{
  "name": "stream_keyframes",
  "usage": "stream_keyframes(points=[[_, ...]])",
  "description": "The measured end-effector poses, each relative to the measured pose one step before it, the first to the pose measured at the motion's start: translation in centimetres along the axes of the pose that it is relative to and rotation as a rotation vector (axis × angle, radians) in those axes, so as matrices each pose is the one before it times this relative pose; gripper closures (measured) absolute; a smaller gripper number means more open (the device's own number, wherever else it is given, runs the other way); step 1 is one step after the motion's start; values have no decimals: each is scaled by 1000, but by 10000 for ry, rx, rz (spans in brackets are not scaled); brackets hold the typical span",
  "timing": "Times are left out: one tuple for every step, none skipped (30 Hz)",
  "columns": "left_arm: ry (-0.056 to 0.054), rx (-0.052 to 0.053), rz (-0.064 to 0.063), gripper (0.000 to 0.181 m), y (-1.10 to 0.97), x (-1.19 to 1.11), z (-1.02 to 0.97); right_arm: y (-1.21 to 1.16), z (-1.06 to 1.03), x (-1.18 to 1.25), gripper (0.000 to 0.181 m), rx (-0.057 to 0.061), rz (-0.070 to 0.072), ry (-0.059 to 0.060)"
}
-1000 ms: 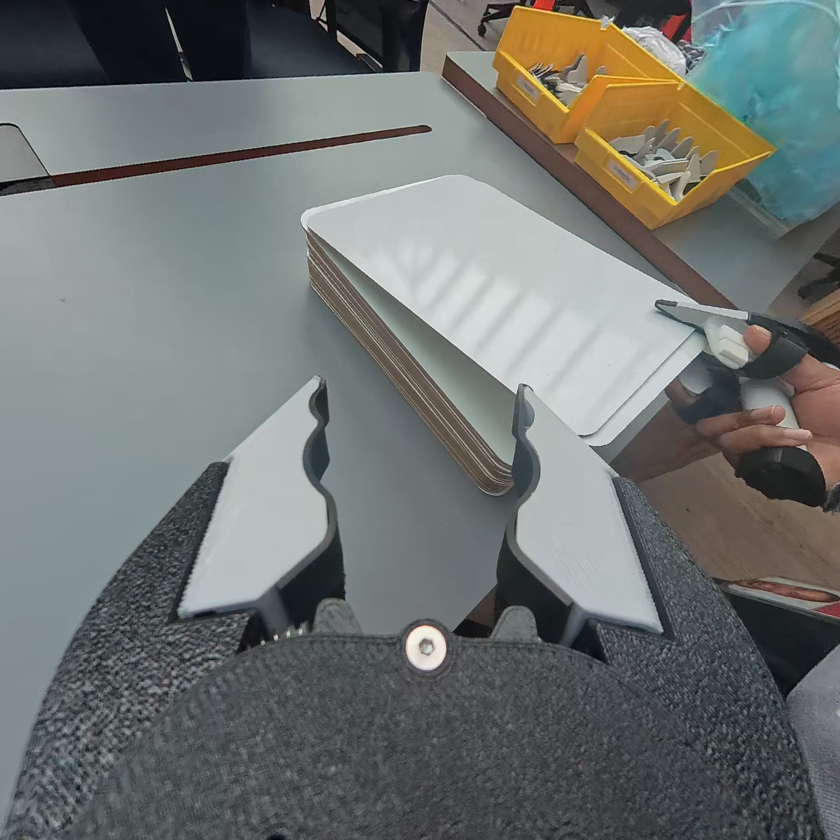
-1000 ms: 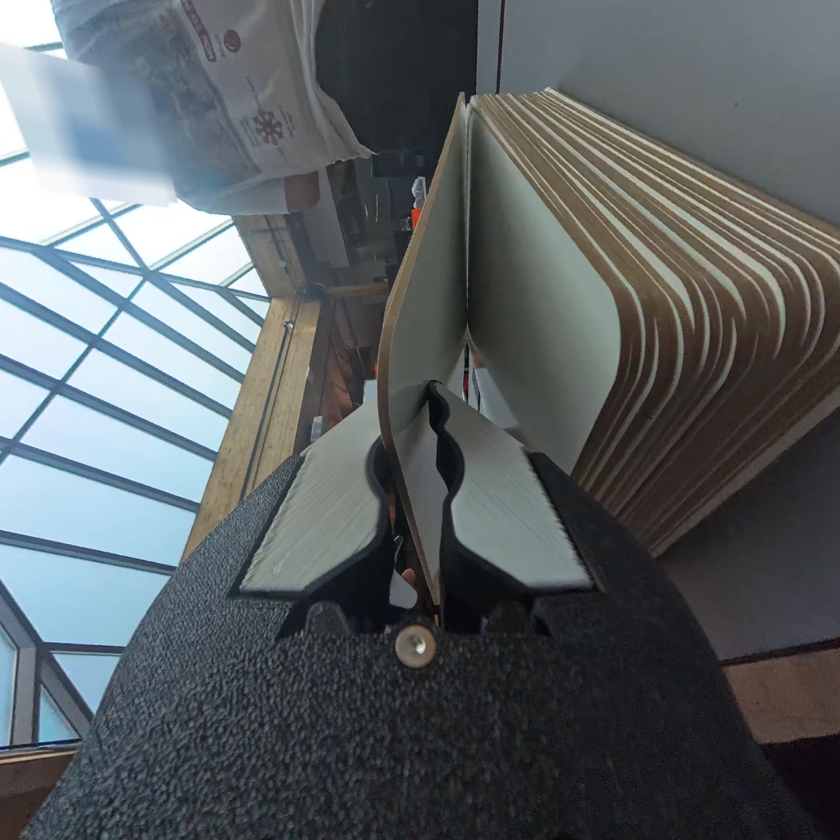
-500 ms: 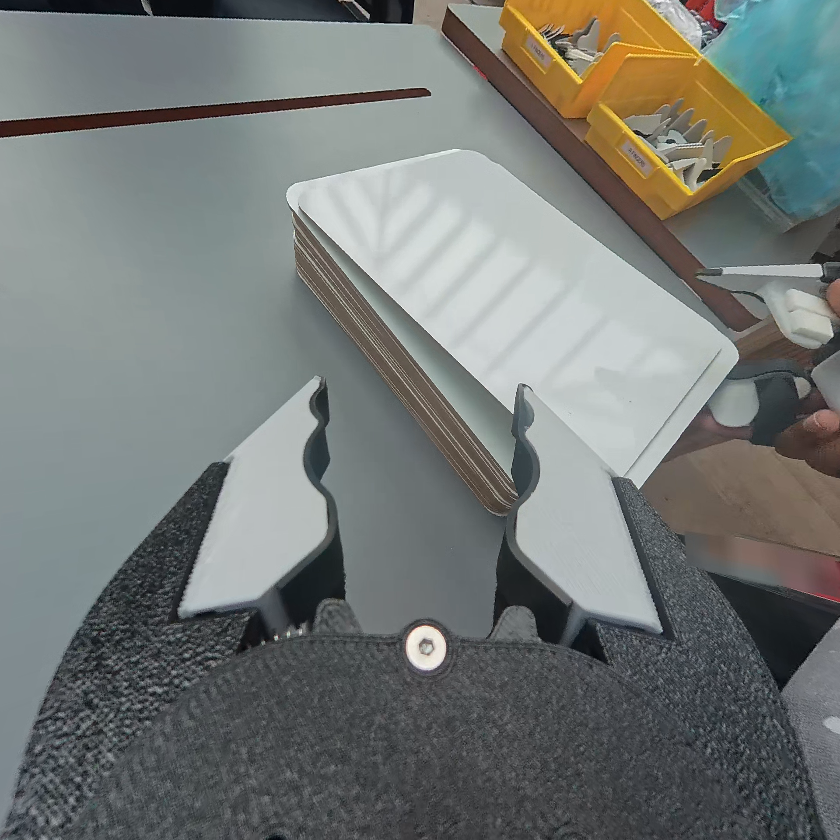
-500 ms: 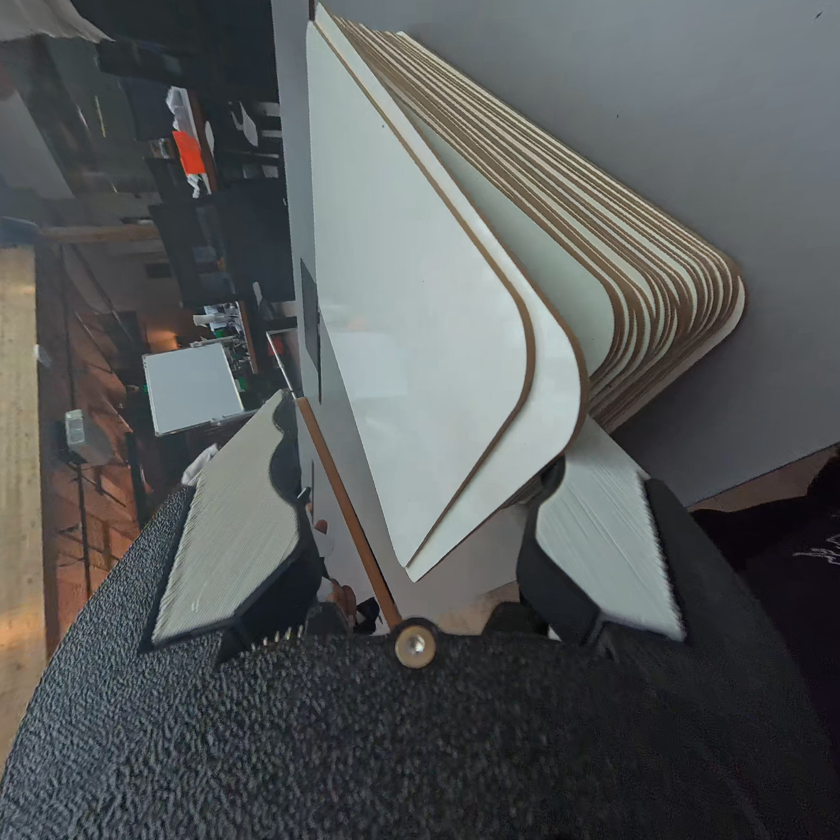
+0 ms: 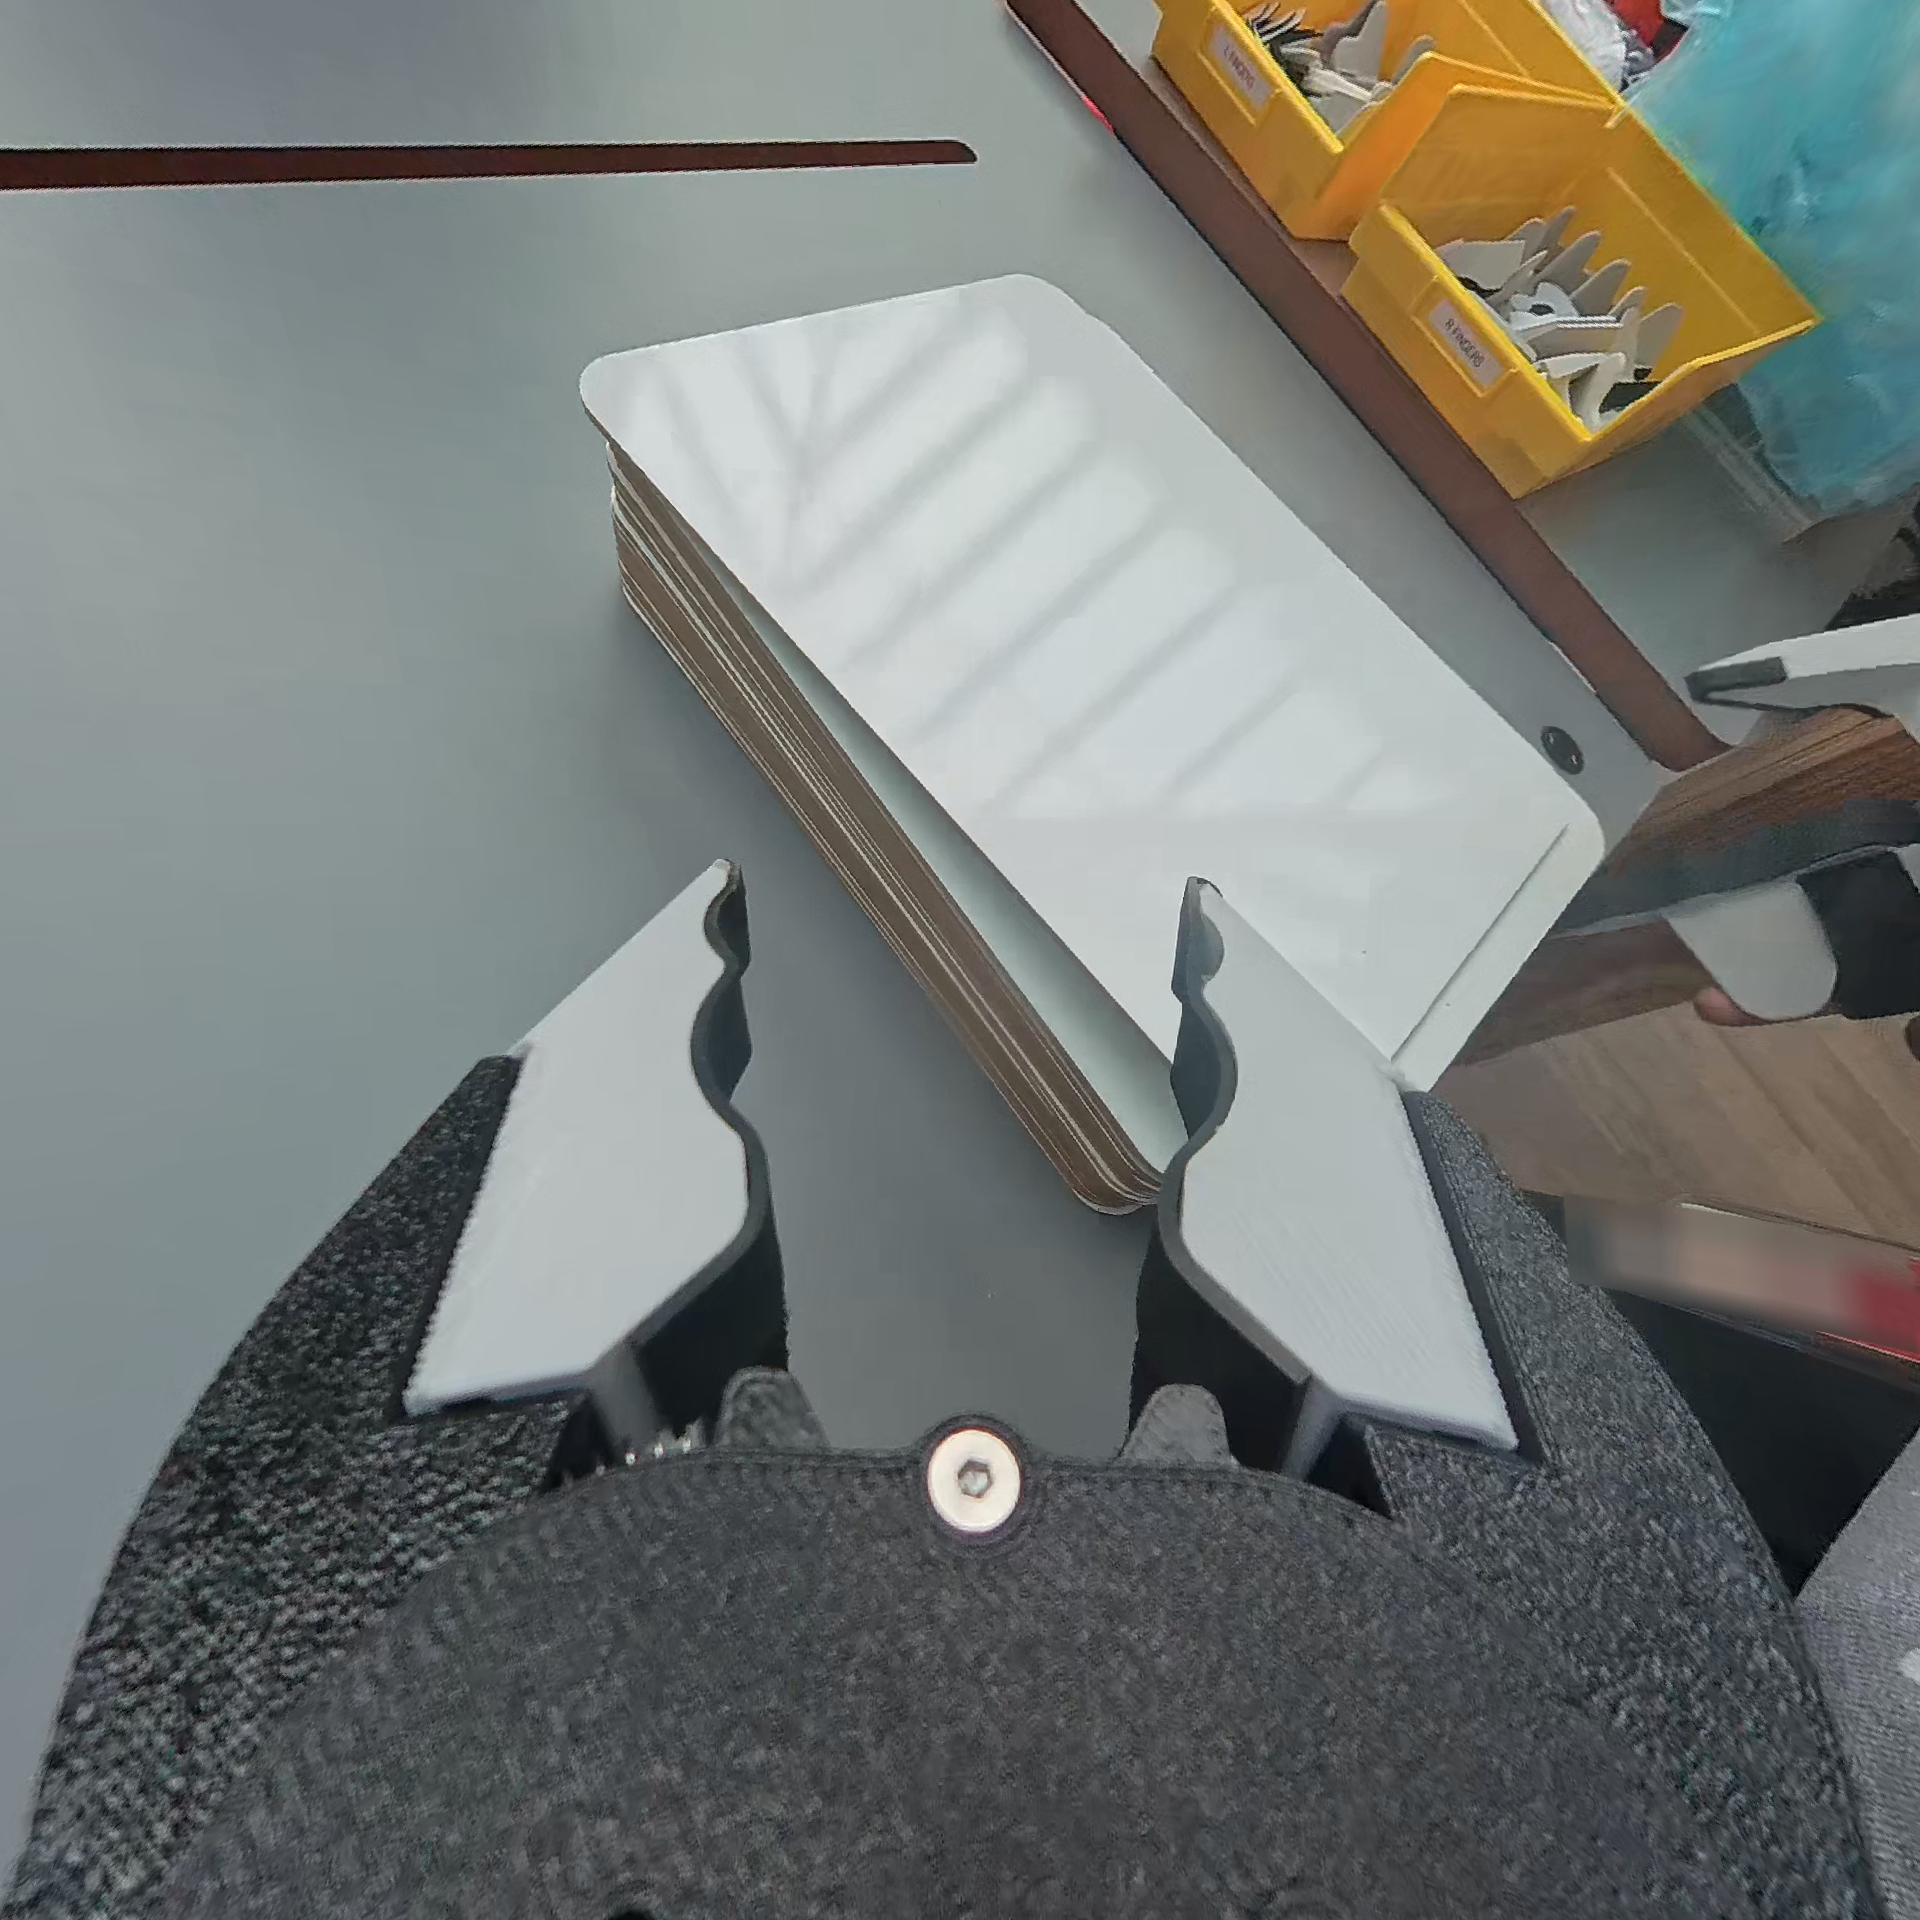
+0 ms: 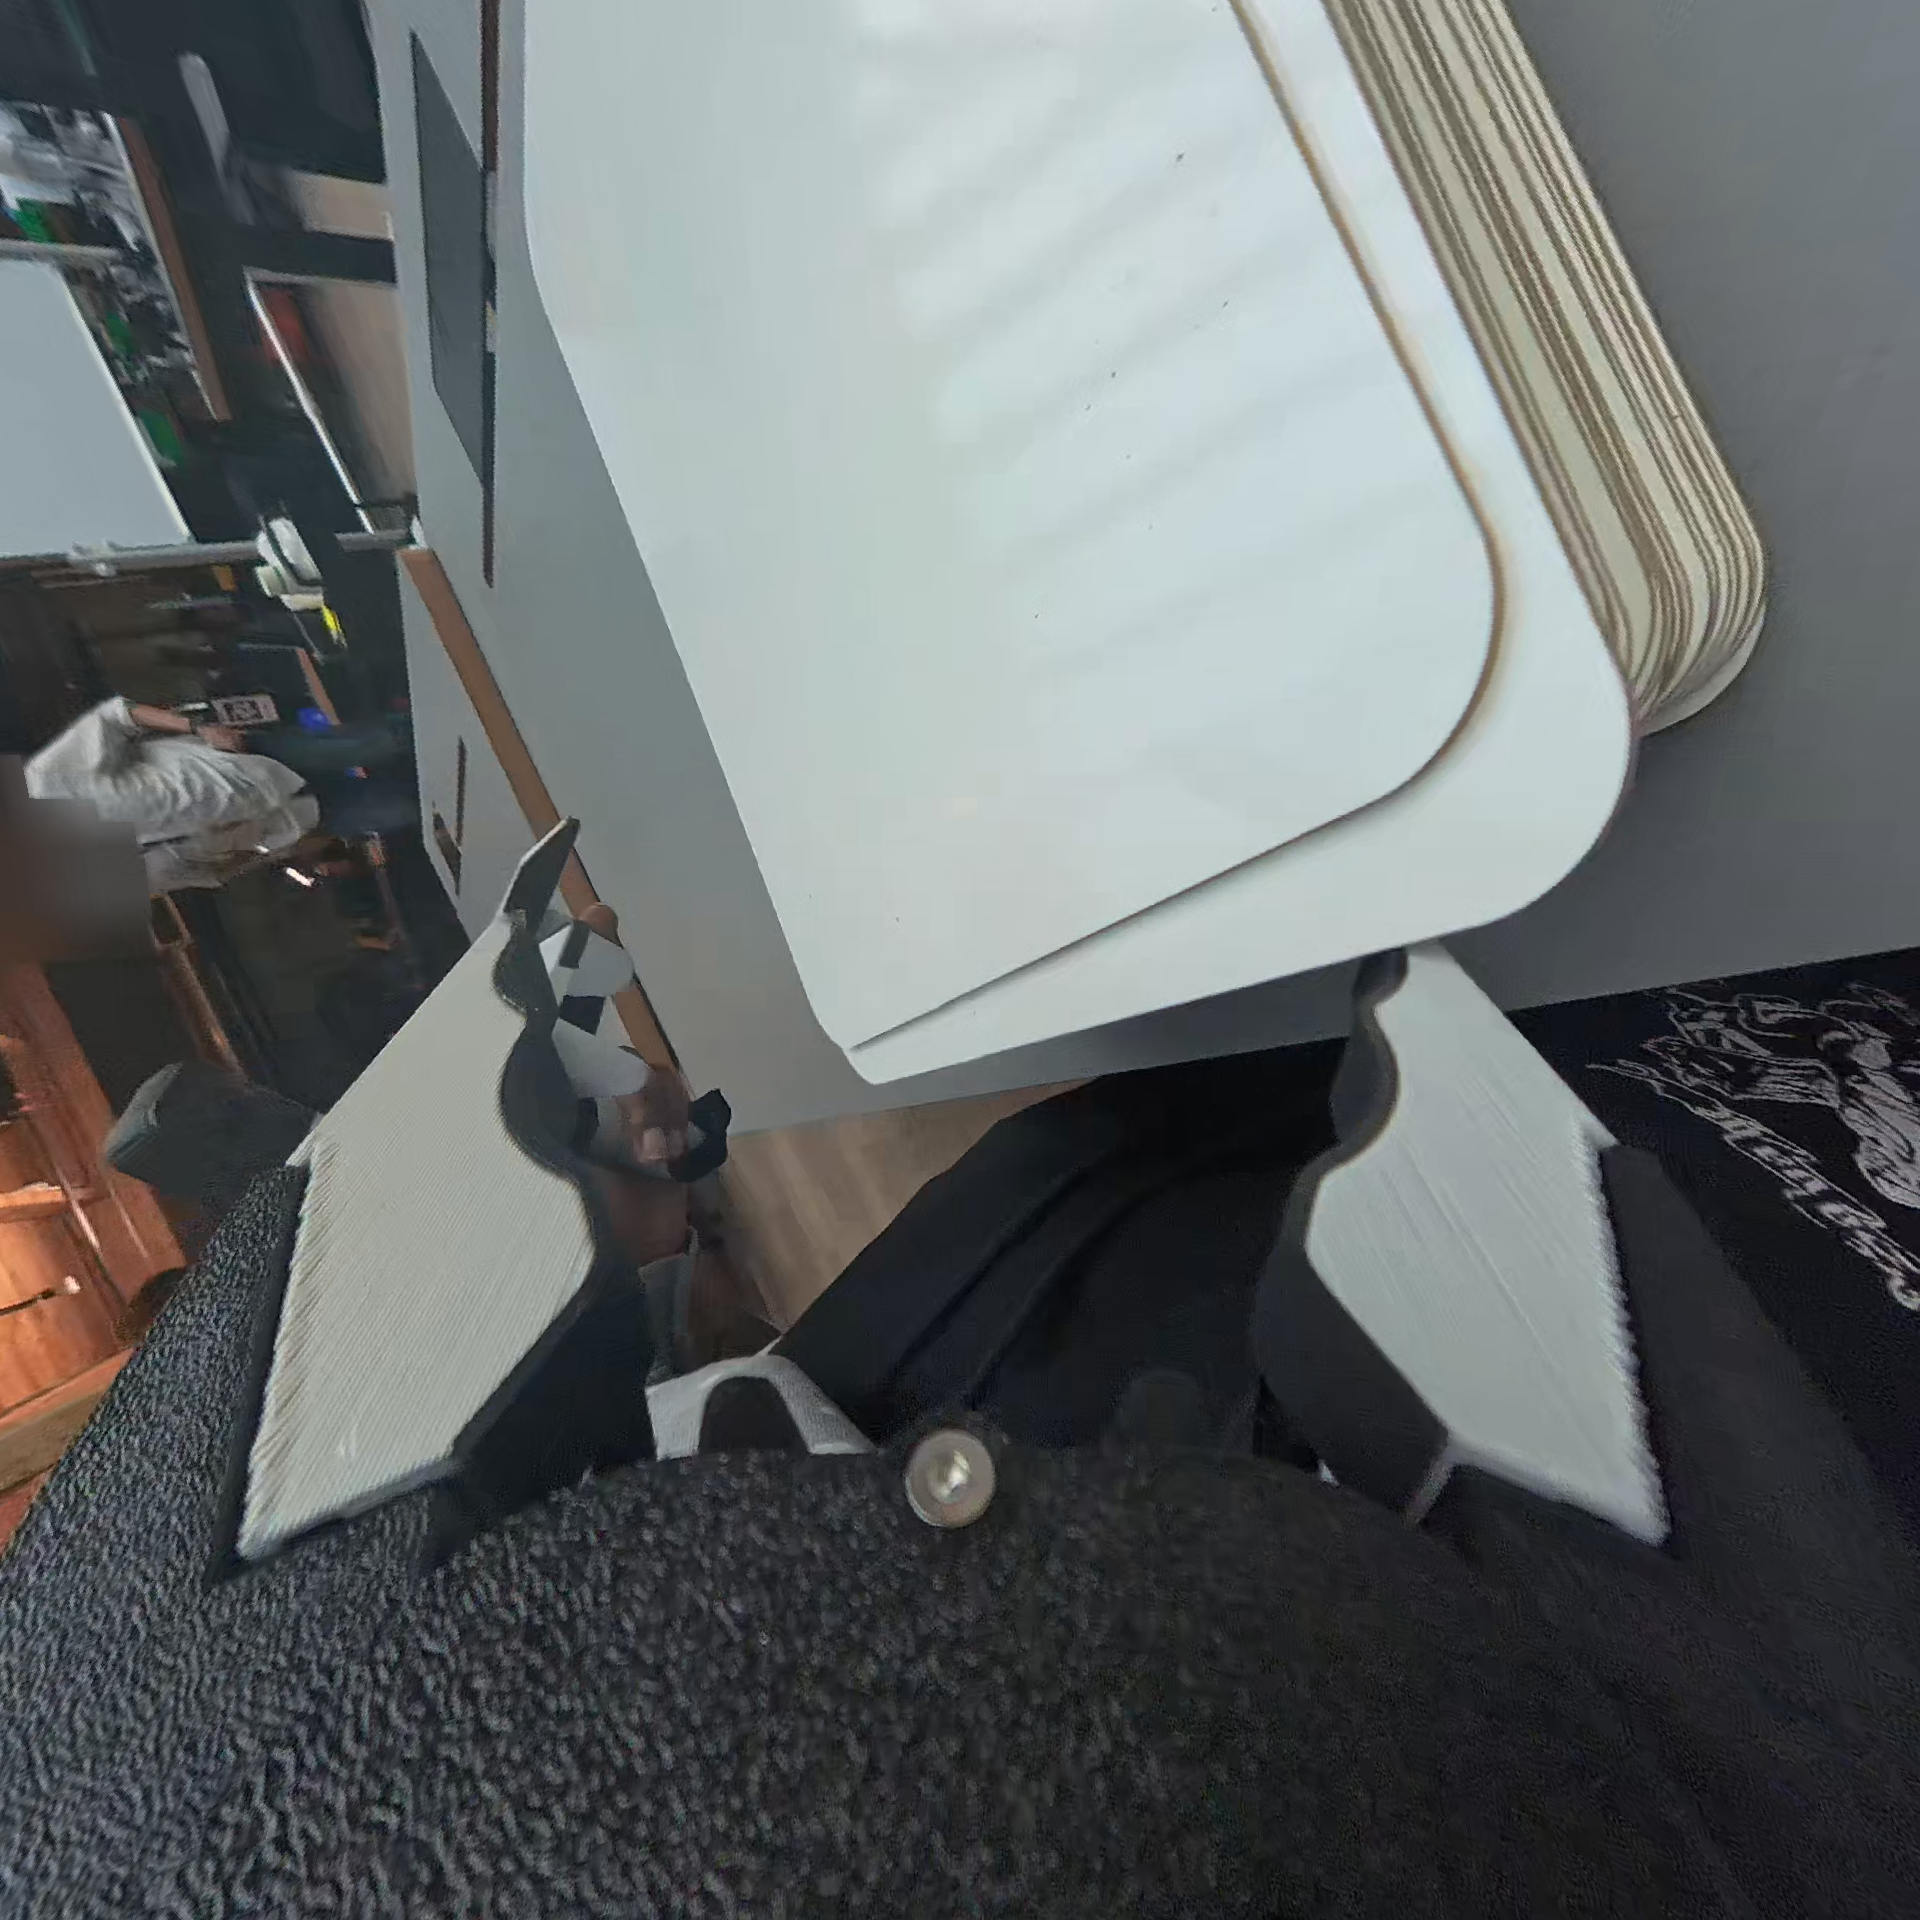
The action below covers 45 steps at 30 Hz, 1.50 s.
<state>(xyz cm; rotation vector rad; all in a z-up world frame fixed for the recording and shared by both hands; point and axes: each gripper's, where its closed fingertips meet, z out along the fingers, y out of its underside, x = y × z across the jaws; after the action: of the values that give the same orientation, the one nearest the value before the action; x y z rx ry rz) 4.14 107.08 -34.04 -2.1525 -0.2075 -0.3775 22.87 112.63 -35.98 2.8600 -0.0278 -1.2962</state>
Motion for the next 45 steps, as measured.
stream_keyframes(points=[[-16, -32, -26, 99, 24, 88, 84, 508, -339, 220, 35, -329, -446, 231], [-26, -41, -52, 99, 89, 89, 113, 255, -378, 457, 35, -224, -704, 486], [-46, -38, -53, 99, 128, 77, 135, 273, -315, 402, 33, -324, -629, 428], [-62, -33, -45, 99, 146, 70, 155, 103, -288, 240, 32, -229, -392, 231], [-64, -25, -43, 99, 130, 80, 156, -55, -270, 197, 32, -109, -350, 110], [-58, -18, -47, 99, 103, 128, 171, -80, -253, 503, 35, -76, -549, 229], [-44, -40, -50, 98, 144, 163, 185, -217, -228, 869, 39, 40, -783, 348], [8, -126, -87, 97, 297, 231, 237, -376, -229, 931, 44, 176, -869, 256], [67, -213, -156, 97, 461, 316, 276, -329, -198, 1004, 47, 124, -818, 163], [118, -243, -229, 97, 582, 398, 278, -350, -197, 850, 51, 95, -833, -31], [120, -252, -256, 96, 672, 435, 310, -186, -159, 1013, 55, -68, -887, 9], [102, -321, -241, 93, 858, 444, 362, 34, -23, 996, 57, -228, -946, -38], [105, -398, -224, 88, 1050, 480, 431, 269, 70, 1002, 56, -394, -888, -21], [52, -416, -188, 83, 1127, 434, 465, 276, 181, 860, 54, -411, -720, -44], [20, -416, -119, 76, 1163, 432, 497, 188, 247, 644, 52, -388, -690, -67], [-72, -431, -42, 68, 1164, 330, 537, 254, 320, 324, 52, -459, -704, -139], [-110, -419, 42, 62, 1090, 333, 532, 177, 391, 272, 51, -407, -667, -43], [-44, -359, 85, 58, 930, 456, 530, 16, 385, 302, 49, -260, -655, 63], [-21, -291, 91, 55, 723, 519, 540, 50, 411, 143, 49, -229, -528, -14], [-43, -237, 119, 54, 540, 488, 512, 11, 384, -67, 49, -178, -356, -108], [4, -179, 149, 55, 331, 588, 489, -5, 369, -288, 50, -155, -249, -185], [89, -97, 146, 57, 81, 754, 420, 26, 330, -406, 50, -170, -238, -167], [-38, -61, 127, 54, -95, 617, 374, -7, 299, -499, 52, -148, -287, -118], [-280, -167, 168, 51, 38, 192, 317, 57, 276, -354, 50, -174, -257, 44], [-215, -151, 186, 51, 120, 139, 215, 46, 189, -307, 51, -133, -279, 89], [-127, -72, 74, 48, 42, 185, 166, -85, 150, -501, 53, -22, -178, -31], [-108, -79, 14, 46, 15, 229, 160, -254, 169, -468, 56, 55, -80, 19], [-114, -131, 63, 43, 78, 201, 149, -285, 204, -449, 57, 50, -94, 69], [-115, -104, 83, 44, 52, 89, 91, -28, 292, -167, 52, -97, -66, 225], [-107, -71, 64, 48, 38, -53, 42, 143, 232, 119, 49, -135, -159, 302], [-75, -7, 6, 51, 11, -147, -20, 64, 114, 83, 48, 14, -47, 123], [-13, 131, -122, 56, -132, -194, -105, -99, -51, -35, 49, 170, 104, -87], [85, 273, -278, 62, -257, -227, -219, -64, -192, -49, 51, 198, 164, -213], [78, 332, -408, 65, -363, -342, -338, -52, -311, -44, 53, 242, 147, -276], [-5, 339, -380, 65, -416, -470, -445, -146, -461, 354, 54, 321, 127, -59], [-65, 319, -203, 65, -454, -490, -509, -226, -592, 434, 55, 355, -22, -41], [-135, 264, 13, 66, -420, -458, -517, -239, -653, 627, 57, 294, -125, 62], [-179, 171, 162, 66, -307, -441, -416, -426, -684, 852, 58, 282, -183, 151], [-140, 69, 209, 65, -140, -317, -255, -680, -690, 868, 59, 255, -253, 76], [-70, 35, 223, 62, -48, -142, -58, -956, -617, 1112, 60, 158, -271, 102], [-61, 36, 255, 61, 47, -42, 95, -1387, -516, 1186, 61, 160, -342, 17], [-143, 20, 297, 59, 143, -90, 248, -1714, -341, 1358, 62, 114, -405, 7], [-138, -34, 327, 57, 299, -23, 392, -1797, -81, 1532, 63, -63, -462, -1], [-116, -99, 290, 55, 426, 29, 525, -1877, 165, 1509, 64, -147, -484, -102], [-79, -111, 225, 54, 426, 101, 592, -2001, 376, 1636, 64, -143, -454, -85]])
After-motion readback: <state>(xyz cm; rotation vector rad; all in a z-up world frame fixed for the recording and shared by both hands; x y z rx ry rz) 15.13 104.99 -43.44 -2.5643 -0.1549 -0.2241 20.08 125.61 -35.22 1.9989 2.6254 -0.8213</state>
